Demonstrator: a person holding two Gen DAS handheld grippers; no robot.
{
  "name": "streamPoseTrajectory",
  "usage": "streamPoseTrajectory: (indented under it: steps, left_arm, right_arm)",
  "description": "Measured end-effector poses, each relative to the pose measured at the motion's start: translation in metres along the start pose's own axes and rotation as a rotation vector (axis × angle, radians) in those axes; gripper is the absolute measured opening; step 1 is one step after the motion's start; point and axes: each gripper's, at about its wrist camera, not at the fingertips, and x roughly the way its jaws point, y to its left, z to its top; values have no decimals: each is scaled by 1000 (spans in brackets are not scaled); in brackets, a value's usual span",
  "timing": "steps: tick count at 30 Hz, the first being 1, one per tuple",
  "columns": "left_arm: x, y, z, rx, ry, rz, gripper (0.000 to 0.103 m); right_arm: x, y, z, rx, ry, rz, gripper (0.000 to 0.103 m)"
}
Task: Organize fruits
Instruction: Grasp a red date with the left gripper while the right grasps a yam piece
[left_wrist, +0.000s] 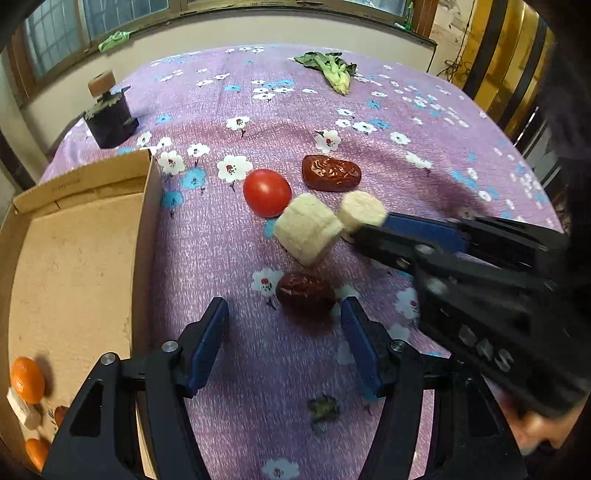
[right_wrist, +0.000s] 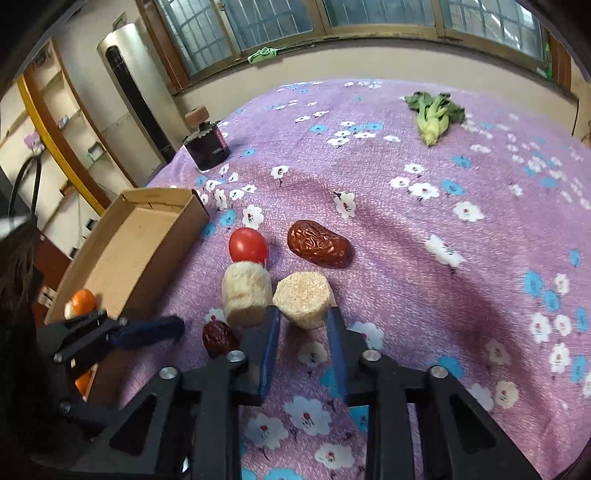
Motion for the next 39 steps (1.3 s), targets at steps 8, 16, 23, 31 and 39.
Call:
streamPoseTrajectory:
  steps: [8,16,23,31,39]
  left_arm:
    - [-3,-3,-1,9,-29,-35,30]
    - [-22,0,-15,-3,-62,-69,30]
    - [-39,11,-27,-31,-75,-103,30]
    - [-54,17,-33,-41,-104,-130,30]
    - [-69,30,-41,-67,-125,-128,30]
  right_arm:
    - [-21,-12,-11,52,-19,23,24]
    - [4,-8,1,52,16,8,34]
    - [12,-2,9,46,-7,-36,27]
    - [-11,2,-7,55,-23,-35,24]
    - [11,-4,14,108,-33,-46,40]
